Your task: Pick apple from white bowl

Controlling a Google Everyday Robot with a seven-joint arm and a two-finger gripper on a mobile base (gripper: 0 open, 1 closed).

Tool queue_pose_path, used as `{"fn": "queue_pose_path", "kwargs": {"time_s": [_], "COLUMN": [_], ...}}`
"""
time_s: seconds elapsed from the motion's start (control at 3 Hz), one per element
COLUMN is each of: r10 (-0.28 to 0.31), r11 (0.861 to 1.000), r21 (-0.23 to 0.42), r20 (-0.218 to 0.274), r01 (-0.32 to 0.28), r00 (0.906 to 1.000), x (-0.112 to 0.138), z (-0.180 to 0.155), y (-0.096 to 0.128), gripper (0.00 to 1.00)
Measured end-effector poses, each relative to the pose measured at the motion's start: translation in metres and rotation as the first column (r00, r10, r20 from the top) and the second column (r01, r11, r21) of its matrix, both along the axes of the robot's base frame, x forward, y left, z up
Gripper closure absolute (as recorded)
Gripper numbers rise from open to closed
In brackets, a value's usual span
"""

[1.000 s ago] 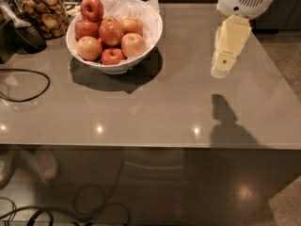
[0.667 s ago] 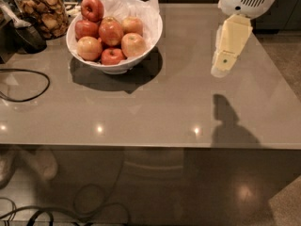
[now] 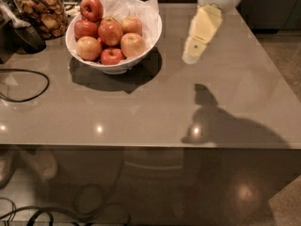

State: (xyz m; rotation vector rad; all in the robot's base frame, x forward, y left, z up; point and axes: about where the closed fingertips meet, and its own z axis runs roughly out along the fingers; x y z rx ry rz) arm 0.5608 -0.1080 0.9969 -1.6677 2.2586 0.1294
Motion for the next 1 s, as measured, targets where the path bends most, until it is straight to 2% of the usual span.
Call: {"fn": "queue_pose_path", "kwargs": {"time_s": [0.33, 0.67, 1.0], "r10": [0.054, 0.06, 0.046], "r11": [0.998, 0.998, 0.998], "r21": [-0.032, -0.019, 0.037], "r20": [0.03, 0.059, 0.06], "r01": [-0.053, -0.059, -0.049], "r00": [0.9981, 0.9964, 0.9971], "x": [0.023, 0.031, 0.042], "z": [0.001, 0.004, 0.005], "y": [0.045, 0.055, 0.072], "gripper": [0.0, 0.0, 0.0]}}
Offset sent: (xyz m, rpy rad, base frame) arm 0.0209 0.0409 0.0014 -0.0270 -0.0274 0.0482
